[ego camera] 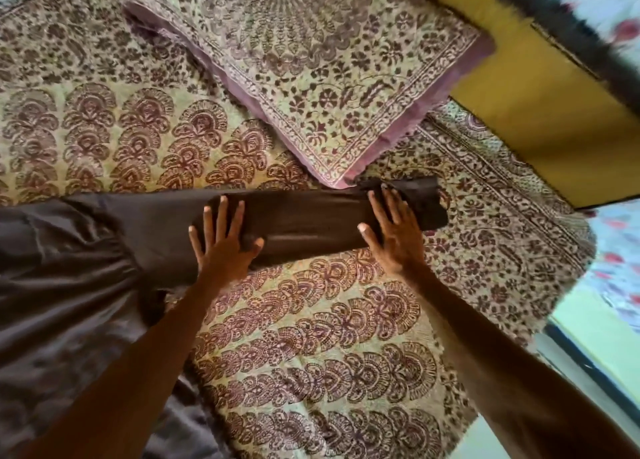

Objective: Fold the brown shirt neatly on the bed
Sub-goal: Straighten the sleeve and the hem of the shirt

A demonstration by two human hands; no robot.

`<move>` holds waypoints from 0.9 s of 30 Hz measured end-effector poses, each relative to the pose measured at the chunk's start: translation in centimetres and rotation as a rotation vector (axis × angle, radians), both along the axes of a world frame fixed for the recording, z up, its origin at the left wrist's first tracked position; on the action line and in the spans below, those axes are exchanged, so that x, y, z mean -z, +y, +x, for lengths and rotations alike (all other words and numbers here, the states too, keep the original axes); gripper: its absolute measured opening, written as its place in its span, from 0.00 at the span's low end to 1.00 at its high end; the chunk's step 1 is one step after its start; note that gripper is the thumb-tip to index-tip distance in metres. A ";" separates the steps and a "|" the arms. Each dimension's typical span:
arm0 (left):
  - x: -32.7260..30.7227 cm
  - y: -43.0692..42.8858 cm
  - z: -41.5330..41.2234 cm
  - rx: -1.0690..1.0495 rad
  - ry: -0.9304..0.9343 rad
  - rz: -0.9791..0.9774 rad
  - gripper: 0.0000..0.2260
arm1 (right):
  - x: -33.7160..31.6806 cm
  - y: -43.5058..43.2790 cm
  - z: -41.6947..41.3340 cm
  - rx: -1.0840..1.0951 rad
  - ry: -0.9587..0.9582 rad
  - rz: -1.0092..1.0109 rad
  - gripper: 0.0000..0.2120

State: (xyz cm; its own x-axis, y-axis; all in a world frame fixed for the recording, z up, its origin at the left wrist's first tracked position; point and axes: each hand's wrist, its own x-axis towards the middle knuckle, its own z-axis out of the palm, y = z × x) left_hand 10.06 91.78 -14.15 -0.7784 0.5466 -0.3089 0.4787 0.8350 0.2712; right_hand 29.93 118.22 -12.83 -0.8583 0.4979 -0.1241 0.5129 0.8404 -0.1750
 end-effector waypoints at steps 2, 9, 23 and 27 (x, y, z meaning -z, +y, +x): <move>-0.2 0.4 0.3 0.001 0.016 -0.019 0.40 | 0.2 0.7 0.4 0.043 -0.012 -0.006 0.32; -0.8 0.8 0.1 -0.004 -0.012 -0.035 0.43 | -0.6 0.5 0.3 0.082 -0.028 -0.008 0.34; -6.2 -0.8 0.6 -0.232 -0.010 0.365 0.18 | -6.6 -8.1 -3.4 0.201 0.268 -0.054 0.19; -6.6 -7.8 3.6 -0.180 0.011 0.355 0.15 | -7.8 -16.5 -3.9 0.158 0.257 -0.264 0.16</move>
